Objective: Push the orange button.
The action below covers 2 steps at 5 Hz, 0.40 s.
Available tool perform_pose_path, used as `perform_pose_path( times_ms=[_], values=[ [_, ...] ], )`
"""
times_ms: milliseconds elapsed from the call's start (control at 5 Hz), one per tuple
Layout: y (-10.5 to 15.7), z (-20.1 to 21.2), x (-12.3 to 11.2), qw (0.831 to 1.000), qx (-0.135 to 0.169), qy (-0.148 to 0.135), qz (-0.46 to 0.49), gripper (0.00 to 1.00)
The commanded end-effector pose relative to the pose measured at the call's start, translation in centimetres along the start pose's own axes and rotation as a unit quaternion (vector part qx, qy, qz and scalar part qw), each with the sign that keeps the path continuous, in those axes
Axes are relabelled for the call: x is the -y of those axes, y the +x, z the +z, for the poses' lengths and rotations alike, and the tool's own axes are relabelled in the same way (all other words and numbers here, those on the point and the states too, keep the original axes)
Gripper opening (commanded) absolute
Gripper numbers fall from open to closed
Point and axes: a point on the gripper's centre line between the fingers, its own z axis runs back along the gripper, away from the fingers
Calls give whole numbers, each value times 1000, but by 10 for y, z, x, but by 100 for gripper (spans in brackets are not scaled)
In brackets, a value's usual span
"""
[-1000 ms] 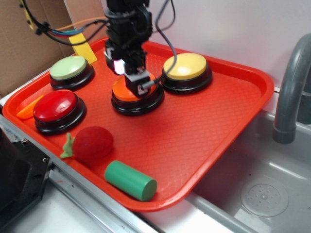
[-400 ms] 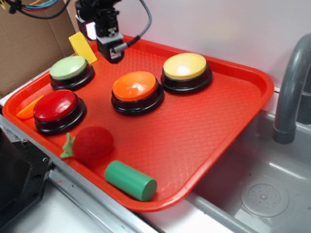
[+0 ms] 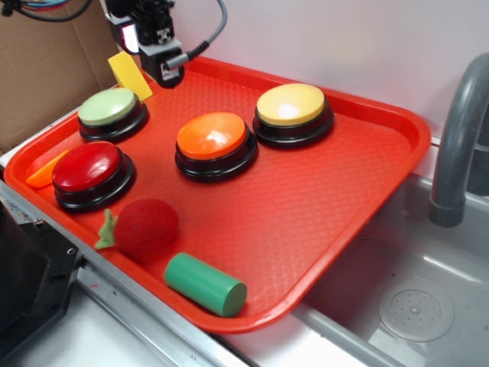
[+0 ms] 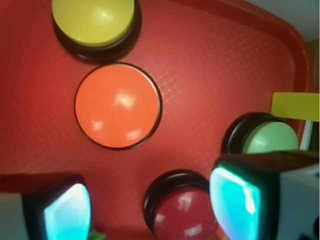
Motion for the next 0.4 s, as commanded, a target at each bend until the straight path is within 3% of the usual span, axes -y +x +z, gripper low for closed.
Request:
perform_pose_path(
  times_ms=[0, 200],
  values=[
    [0, 30, -7, 999, 41, -11, 20, 100],
    [-6, 33, -9, 999, 42, -17, 27, 100]
  ],
)
